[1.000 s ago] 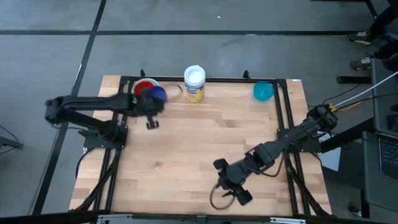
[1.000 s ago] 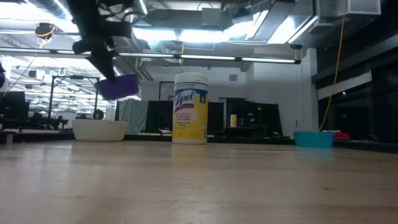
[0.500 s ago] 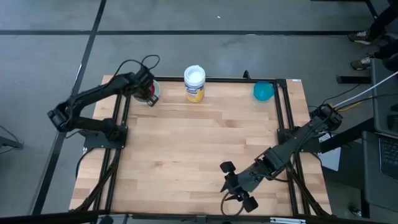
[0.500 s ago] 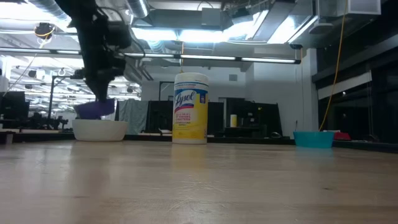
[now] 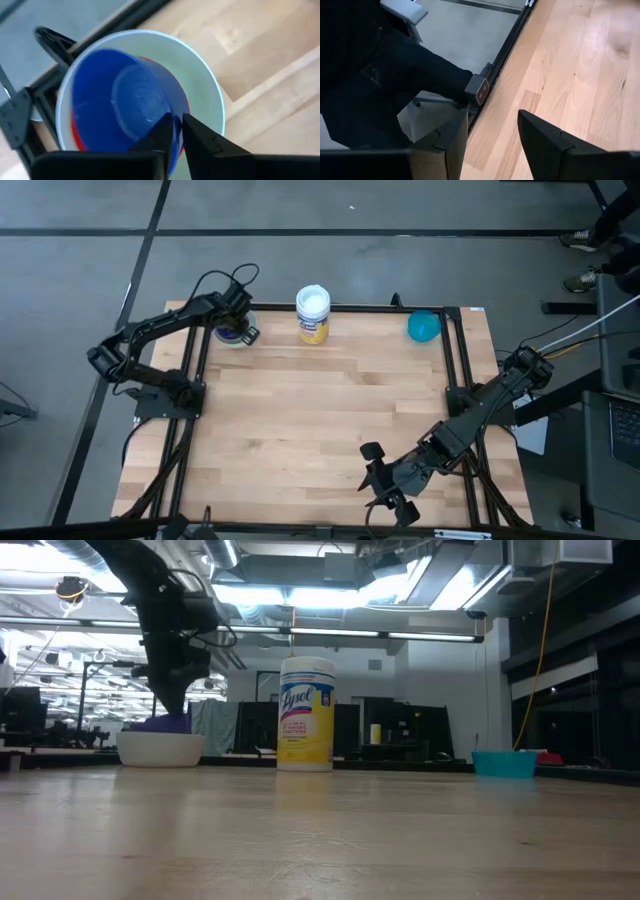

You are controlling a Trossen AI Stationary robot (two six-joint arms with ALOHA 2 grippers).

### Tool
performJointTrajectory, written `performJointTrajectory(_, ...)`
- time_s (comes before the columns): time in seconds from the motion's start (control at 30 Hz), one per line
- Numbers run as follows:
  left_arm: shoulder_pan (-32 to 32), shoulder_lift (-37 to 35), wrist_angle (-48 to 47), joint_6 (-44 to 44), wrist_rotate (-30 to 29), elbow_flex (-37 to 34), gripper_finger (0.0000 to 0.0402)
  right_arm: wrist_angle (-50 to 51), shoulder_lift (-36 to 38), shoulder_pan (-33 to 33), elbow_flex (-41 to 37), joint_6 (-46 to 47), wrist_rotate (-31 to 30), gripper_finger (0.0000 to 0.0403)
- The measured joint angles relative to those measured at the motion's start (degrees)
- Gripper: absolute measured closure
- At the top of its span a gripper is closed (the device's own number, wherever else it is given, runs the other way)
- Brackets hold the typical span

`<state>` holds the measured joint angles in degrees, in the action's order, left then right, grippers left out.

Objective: Nest bowls inside each other
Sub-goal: Stack the deep blue bowl on the red bowl

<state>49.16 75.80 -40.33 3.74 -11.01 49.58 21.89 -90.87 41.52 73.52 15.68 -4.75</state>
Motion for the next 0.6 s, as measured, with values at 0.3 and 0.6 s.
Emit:
performJointTrajectory(0.3,-0.28,-3.39,-0.38,-3.31,-2.95,0.09,0.0314,0.00,0.12,-0.04,0.00,-0.05,-2.80,0.0213)
performJointTrajectory(0.6,-0.29,-3.22,-1.18,-2.56,0.24,0.09,0.0326,-0.48,1.00,-0.20,0.00,-0.17,-3.85,0.0214)
